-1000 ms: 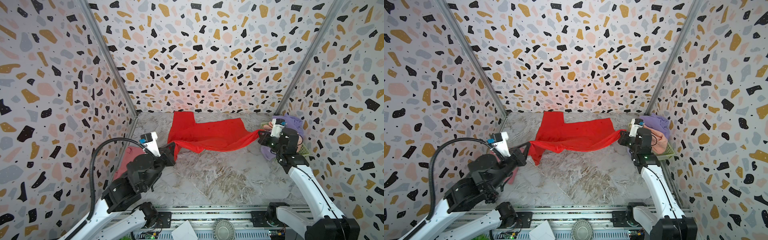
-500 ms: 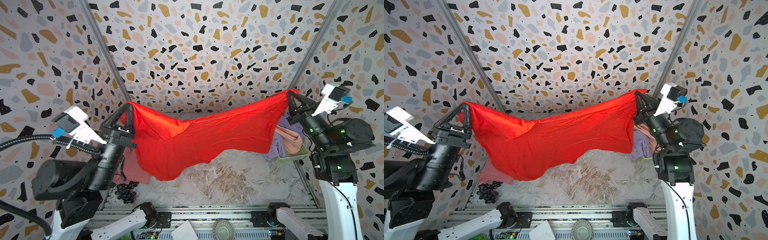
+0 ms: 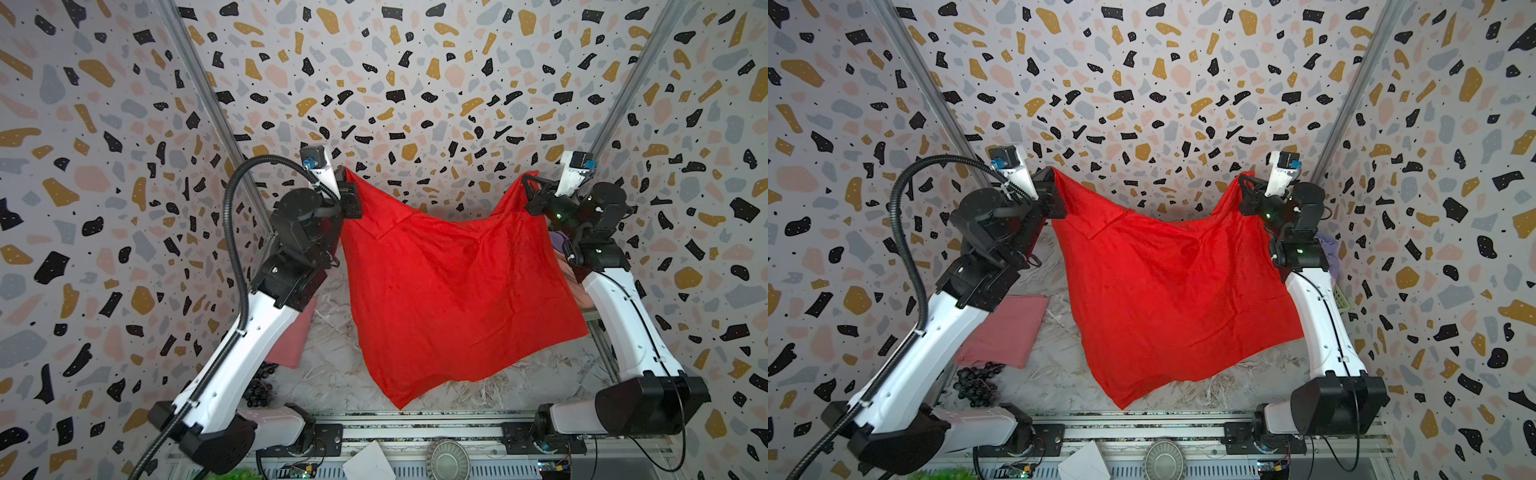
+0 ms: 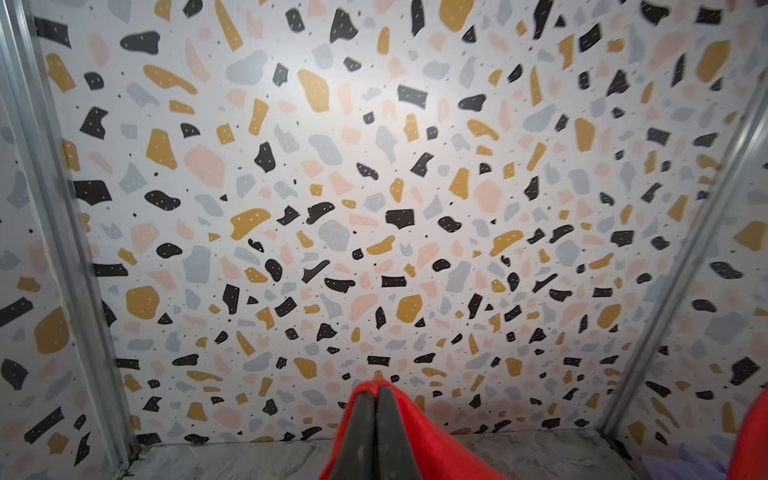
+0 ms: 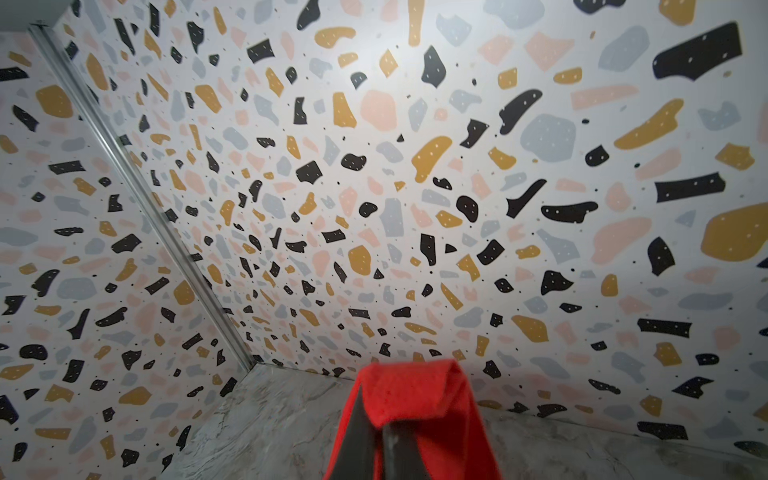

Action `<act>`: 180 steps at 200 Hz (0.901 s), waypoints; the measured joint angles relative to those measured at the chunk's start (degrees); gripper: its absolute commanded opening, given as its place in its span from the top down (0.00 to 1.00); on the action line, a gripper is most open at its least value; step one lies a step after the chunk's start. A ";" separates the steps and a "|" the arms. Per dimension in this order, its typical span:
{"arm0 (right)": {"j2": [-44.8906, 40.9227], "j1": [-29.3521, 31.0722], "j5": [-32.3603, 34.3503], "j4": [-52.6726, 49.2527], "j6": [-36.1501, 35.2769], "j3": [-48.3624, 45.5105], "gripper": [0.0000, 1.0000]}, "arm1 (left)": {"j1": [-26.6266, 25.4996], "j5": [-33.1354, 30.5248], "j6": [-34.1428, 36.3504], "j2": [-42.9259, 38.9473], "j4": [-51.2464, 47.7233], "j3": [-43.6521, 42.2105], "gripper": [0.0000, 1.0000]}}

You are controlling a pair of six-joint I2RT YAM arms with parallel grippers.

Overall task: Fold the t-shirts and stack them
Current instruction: 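Swing the shirt away from the robot and lay it down with both grippers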

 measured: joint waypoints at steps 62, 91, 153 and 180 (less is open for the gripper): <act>9.46 -0.04 1.09 -0.13 -0.76 13.64 1.00 | 12.68 14.78 -4.07 23.65 -10.84 34.82 1.00; 5.18 -0.59 2.51 -0.42 -2.38 15.82 1.00 | 14.86 15.17 -3.85 17.07 -11.89 34.27 1.00; -17.77 -0.61 7.41 0.11 -3.06 -12.52 1.00 | 14.43 11.13 -6.49 -19.56 -5.62 -4.28 1.00; -21.22 -0.61 10.78 -5.42 -2.93 -28.17 0.97 | 14.38 12.09 -12.63 -28.72 -8.87 -21.22 1.00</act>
